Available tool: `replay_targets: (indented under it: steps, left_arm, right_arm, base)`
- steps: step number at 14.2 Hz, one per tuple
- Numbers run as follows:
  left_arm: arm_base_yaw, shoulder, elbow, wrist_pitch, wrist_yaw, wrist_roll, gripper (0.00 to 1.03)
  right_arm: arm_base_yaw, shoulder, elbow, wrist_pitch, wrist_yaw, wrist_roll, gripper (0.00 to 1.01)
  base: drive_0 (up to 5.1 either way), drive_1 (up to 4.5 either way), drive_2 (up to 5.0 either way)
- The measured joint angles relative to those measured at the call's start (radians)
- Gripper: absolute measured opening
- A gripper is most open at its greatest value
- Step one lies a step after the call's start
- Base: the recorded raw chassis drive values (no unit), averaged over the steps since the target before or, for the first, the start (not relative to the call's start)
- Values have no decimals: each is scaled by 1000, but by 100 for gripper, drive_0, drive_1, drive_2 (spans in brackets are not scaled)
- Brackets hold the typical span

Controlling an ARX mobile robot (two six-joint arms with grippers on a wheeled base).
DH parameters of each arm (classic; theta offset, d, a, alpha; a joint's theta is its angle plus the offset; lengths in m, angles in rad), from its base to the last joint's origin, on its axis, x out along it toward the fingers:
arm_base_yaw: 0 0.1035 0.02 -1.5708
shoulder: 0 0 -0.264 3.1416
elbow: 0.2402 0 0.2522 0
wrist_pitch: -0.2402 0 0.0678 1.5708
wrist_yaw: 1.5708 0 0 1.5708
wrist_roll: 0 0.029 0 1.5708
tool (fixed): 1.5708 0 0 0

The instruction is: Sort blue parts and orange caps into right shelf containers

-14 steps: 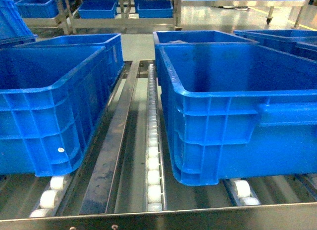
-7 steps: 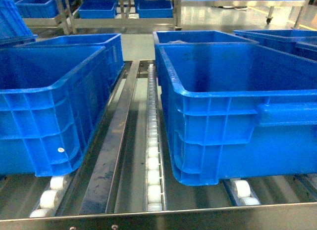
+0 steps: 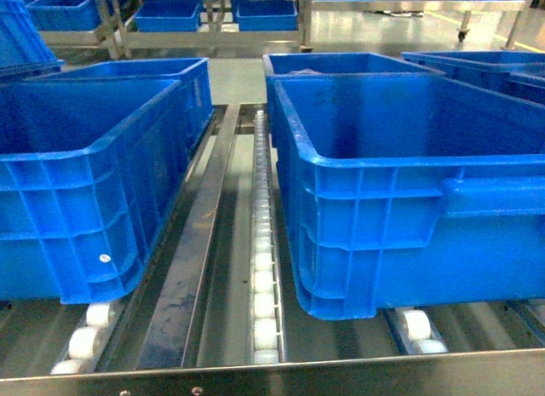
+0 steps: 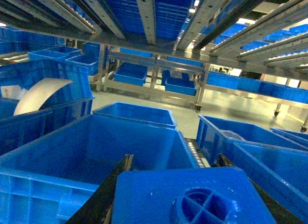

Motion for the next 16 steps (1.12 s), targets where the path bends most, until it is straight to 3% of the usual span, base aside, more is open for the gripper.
replay_targets:
  steps: [16]
  left_arm:
    - [0, 0, 0, 0, 0, 0, 43]
  right_arm:
    - [0, 0, 0, 0, 0, 0, 42]
  base:
    - [0, 0, 0]
